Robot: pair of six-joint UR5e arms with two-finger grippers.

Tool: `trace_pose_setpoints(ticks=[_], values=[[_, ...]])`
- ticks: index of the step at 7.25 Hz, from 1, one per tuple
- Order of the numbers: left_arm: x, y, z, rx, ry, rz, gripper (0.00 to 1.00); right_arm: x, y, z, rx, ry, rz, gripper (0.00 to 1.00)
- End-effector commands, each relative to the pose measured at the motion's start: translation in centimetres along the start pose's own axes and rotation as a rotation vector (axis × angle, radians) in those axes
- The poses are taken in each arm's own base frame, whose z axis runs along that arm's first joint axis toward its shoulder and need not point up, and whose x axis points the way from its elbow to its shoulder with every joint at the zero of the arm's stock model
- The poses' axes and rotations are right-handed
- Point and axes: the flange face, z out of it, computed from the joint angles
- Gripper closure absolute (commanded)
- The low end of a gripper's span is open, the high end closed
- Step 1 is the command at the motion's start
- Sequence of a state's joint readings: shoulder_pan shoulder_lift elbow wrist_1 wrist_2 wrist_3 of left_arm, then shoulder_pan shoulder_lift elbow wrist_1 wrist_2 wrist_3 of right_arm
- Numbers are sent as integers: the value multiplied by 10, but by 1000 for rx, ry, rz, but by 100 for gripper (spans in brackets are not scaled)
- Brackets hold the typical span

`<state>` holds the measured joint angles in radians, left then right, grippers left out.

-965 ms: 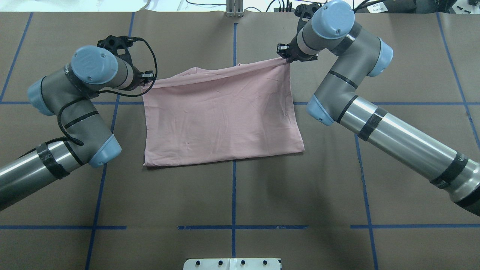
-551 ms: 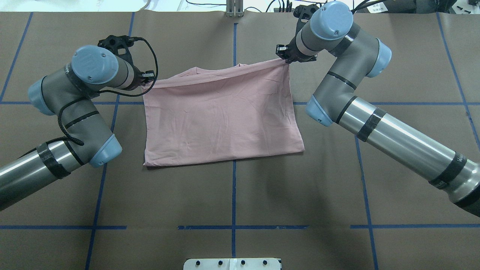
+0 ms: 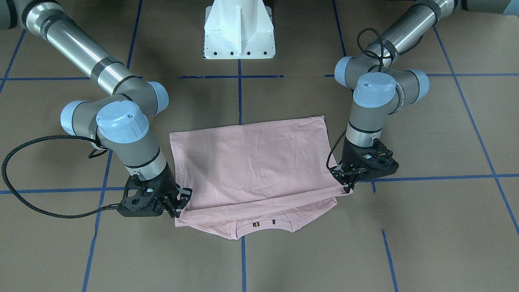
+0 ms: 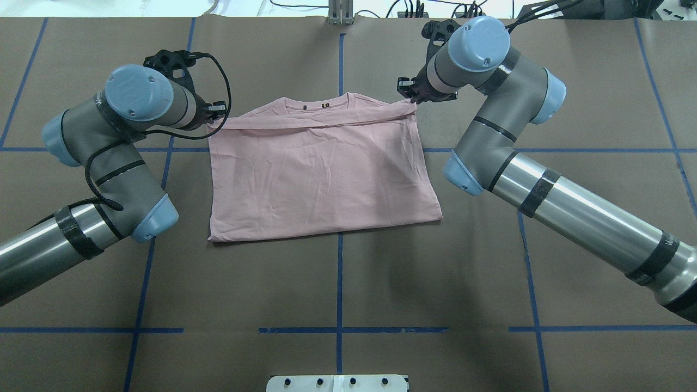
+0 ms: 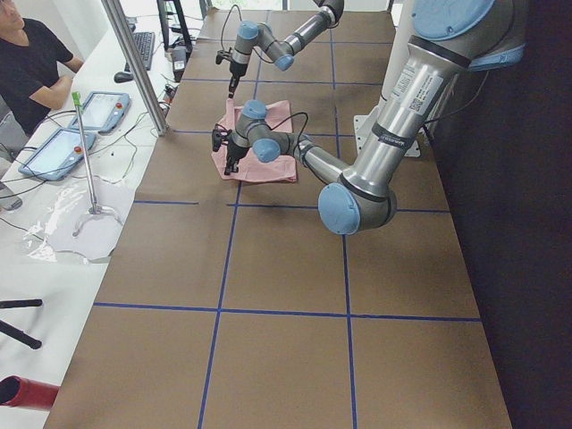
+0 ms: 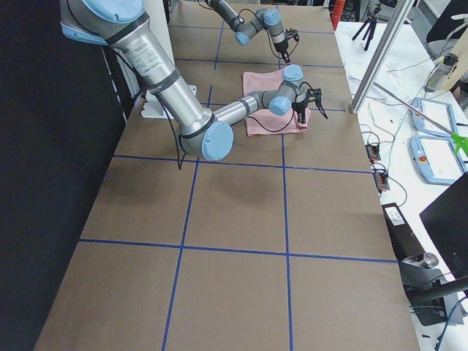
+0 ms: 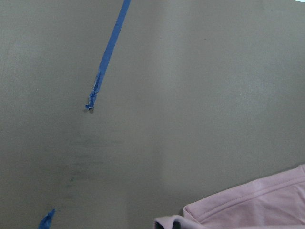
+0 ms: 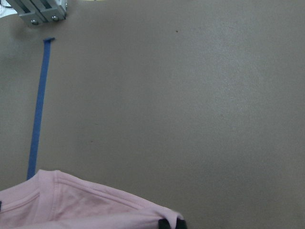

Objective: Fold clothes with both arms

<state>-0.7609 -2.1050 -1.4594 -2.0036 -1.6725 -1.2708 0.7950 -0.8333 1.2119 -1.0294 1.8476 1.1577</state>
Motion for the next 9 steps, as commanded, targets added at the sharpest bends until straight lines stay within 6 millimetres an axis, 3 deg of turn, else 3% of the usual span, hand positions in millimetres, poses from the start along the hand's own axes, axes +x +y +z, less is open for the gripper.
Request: trace_pose_setpoints(ticks=[1,2,3,4,5,6,7,8,9], values=[[0,0,-1,0,-1,-1,0,17,5,7,-5,-6,-24,0],[1,0,-2,-1,-1,2,0,13,6,3,-26,-25,-23,0],[10,-1,-18,5,29,4,0,7,12,-7,-88,-60,4,0],[17,-1,-34,13,57,-1,0,27,25,-14,-126,-67,61,0],[24,0,-45,17,79,-3,0,38,38,-32,-171,-26,108,0],[26,3,-48,13,88,-29,0,35,56,-61,-213,45,135,0],[29,5,-54,3,103,-38,0,35,80,-73,-249,92,138,0],[32,12,-55,-5,109,-47,0,43,104,-60,-269,115,124,0],[35,17,-54,-9,111,-62,0,36,130,-44,-265,143,103,0]])
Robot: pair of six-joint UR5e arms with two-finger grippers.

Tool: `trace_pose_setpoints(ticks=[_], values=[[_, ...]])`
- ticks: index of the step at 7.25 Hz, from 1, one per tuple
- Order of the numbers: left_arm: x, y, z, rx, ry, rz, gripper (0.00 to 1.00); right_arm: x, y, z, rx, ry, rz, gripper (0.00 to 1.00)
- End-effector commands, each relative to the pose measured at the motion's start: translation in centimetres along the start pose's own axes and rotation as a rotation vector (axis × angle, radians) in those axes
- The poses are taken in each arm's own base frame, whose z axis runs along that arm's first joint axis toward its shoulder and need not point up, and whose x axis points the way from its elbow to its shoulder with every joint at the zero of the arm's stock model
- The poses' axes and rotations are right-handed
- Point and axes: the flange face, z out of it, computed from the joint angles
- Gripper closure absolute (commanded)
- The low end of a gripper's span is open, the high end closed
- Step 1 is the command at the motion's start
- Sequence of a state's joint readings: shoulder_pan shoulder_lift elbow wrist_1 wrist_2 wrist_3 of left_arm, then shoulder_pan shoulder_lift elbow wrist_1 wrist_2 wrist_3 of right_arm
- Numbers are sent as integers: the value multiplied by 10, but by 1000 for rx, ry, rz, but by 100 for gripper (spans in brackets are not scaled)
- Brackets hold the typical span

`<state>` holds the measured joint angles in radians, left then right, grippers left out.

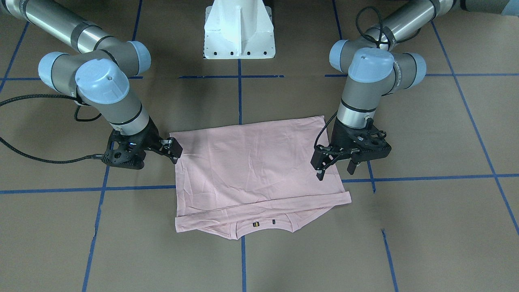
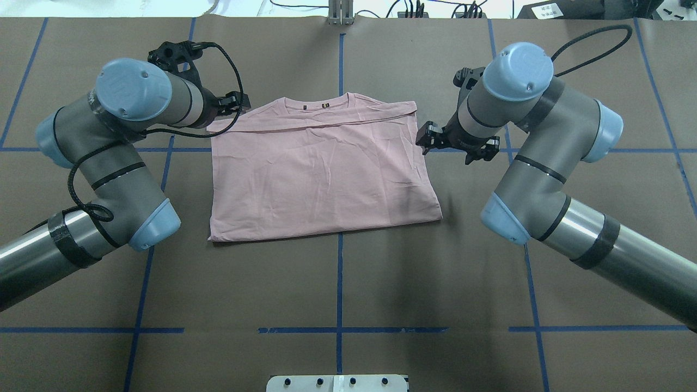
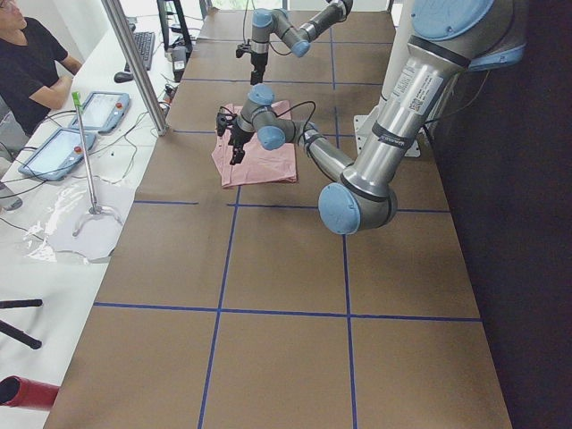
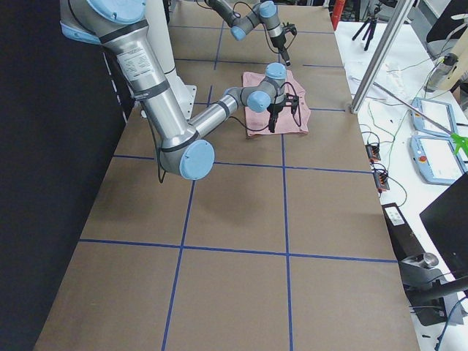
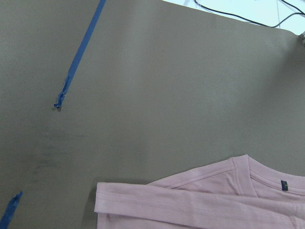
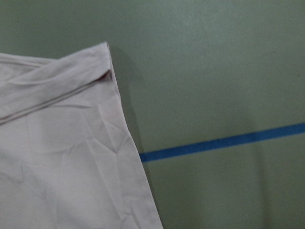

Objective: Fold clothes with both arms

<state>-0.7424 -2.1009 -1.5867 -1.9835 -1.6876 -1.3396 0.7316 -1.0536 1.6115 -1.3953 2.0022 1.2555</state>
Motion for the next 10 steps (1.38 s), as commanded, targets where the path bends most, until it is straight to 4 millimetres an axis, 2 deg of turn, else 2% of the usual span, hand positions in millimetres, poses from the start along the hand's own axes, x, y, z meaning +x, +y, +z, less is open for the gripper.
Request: trace_pose_setpoints(ticks=[1,4,7,8,10], values=[[7,11,0,-7,10,-26,0,-5,44,37,-12,61,-36,0],[13,14,-6,-7,25,-26,0,-14,71,51,-46,68,-67,2],[17,16,-12,-7,39,-23,0,-12,83,59,-65,72,-80,6],[17,15,-13,-5,40,-24,0,-12,84,60,-69,73,-79,19],[18,15,-15,-5,44,-23,0,1,85,66,-77,85,-90,79]])
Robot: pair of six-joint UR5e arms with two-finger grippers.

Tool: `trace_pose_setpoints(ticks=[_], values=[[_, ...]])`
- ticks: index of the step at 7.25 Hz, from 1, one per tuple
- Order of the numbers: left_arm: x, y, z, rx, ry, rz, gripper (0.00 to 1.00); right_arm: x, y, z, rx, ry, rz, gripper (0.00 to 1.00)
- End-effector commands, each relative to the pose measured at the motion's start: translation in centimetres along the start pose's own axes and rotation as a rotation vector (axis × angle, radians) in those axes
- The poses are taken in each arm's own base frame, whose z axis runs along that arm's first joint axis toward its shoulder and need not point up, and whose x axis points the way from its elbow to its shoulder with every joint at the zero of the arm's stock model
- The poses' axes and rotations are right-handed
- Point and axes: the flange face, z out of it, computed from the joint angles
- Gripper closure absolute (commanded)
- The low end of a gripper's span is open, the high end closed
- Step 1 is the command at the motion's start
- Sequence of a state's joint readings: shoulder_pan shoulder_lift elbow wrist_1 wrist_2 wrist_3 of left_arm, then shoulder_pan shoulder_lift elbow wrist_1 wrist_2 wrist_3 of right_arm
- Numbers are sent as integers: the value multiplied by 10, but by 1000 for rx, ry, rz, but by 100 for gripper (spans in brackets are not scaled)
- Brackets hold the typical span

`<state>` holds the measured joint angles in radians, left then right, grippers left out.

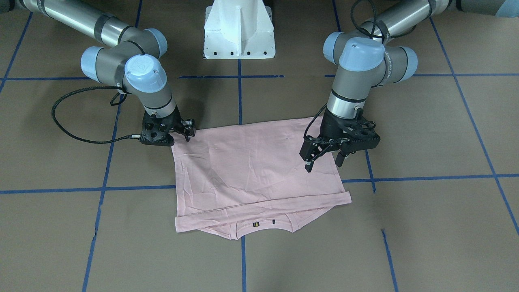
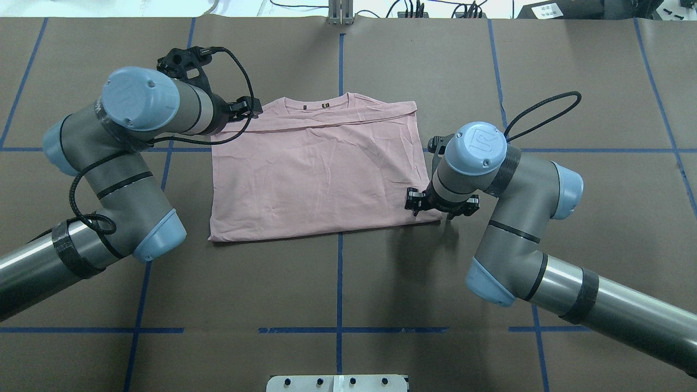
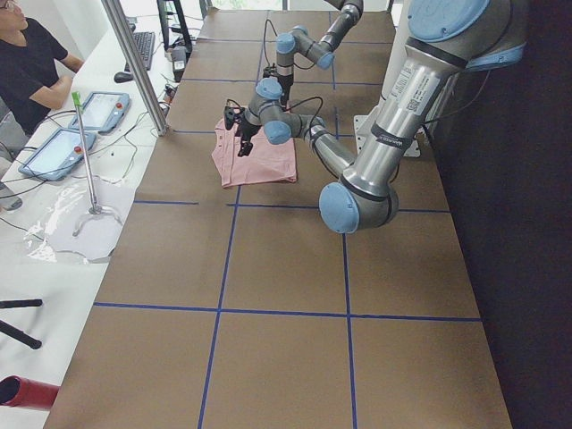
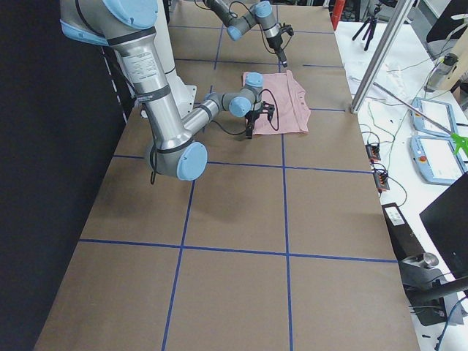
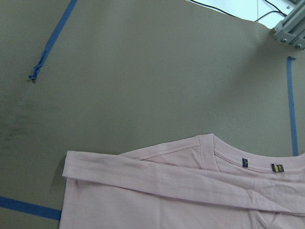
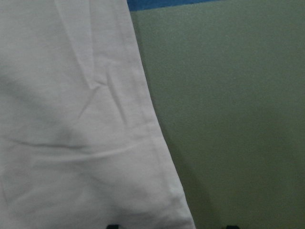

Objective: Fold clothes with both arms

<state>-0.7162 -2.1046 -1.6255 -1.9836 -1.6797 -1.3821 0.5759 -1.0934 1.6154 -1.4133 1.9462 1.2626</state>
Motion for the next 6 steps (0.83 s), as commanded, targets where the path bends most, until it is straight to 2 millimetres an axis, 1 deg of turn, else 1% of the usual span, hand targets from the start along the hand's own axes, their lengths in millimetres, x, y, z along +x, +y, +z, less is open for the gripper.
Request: trace_pose_setpoints(ticks=[1,3,6], values=[[1,0,-2,1,5,0,0,8,3,3,-11,3,-15,100],[2,1,-4,-1,1,1,0,6,4,0,-13,-4,-17,100],[1,1,-3,-2,-3,0,0,-1,7,-14,-4,-31,-27,100]])
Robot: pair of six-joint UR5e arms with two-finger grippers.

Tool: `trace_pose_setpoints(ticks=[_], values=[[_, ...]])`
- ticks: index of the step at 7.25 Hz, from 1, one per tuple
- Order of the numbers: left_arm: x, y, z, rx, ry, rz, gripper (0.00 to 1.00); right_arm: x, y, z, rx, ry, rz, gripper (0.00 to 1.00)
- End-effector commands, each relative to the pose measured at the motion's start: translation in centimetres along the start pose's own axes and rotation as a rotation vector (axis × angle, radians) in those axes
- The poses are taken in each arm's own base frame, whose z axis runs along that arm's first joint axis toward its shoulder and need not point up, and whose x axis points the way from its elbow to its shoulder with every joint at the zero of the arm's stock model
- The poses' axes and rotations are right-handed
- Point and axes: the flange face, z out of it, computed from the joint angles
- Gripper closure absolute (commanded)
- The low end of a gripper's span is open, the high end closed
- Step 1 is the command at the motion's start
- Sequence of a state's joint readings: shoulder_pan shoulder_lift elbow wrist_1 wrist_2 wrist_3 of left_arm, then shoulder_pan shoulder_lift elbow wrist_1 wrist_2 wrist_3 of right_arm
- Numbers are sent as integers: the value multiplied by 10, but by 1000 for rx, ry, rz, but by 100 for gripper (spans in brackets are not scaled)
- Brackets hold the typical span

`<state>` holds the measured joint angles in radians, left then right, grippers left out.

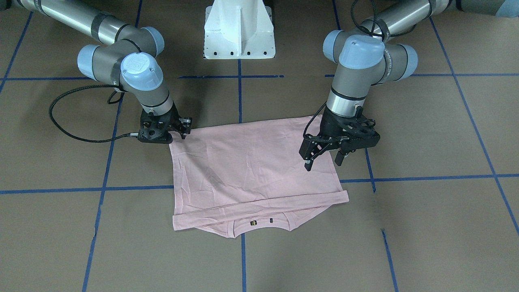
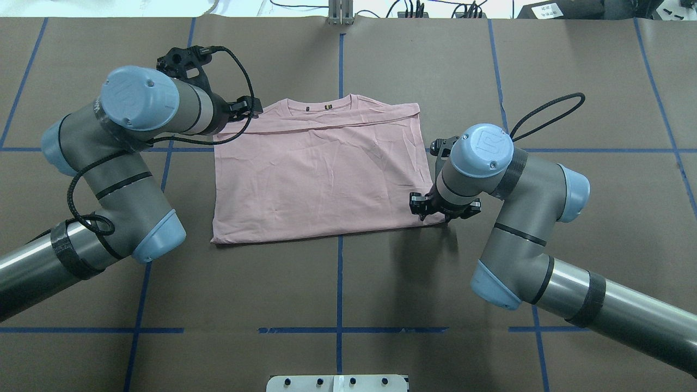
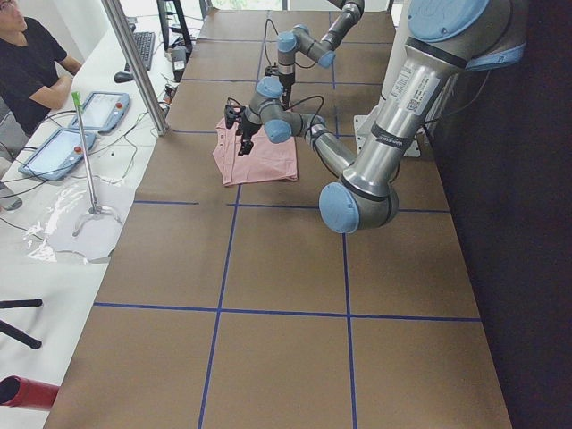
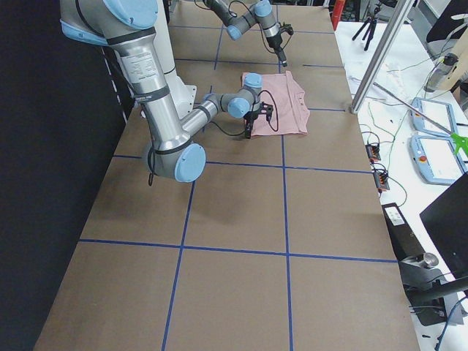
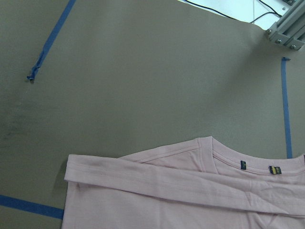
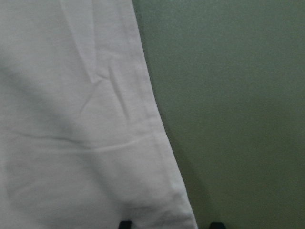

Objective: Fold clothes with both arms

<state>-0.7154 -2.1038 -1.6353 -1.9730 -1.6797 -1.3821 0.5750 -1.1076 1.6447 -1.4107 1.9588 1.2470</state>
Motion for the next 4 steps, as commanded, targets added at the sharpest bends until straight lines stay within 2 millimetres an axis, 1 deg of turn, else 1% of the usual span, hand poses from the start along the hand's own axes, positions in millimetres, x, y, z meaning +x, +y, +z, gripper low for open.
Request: trace_pose_setpoints(ticks=[1,4], values=[[0,-1,0,1,0,0,0,-4,2,-8,7,-15,-6,100],[2,0,0,0,2,1,0,-3,0,-8,7,-14,-4,100]])
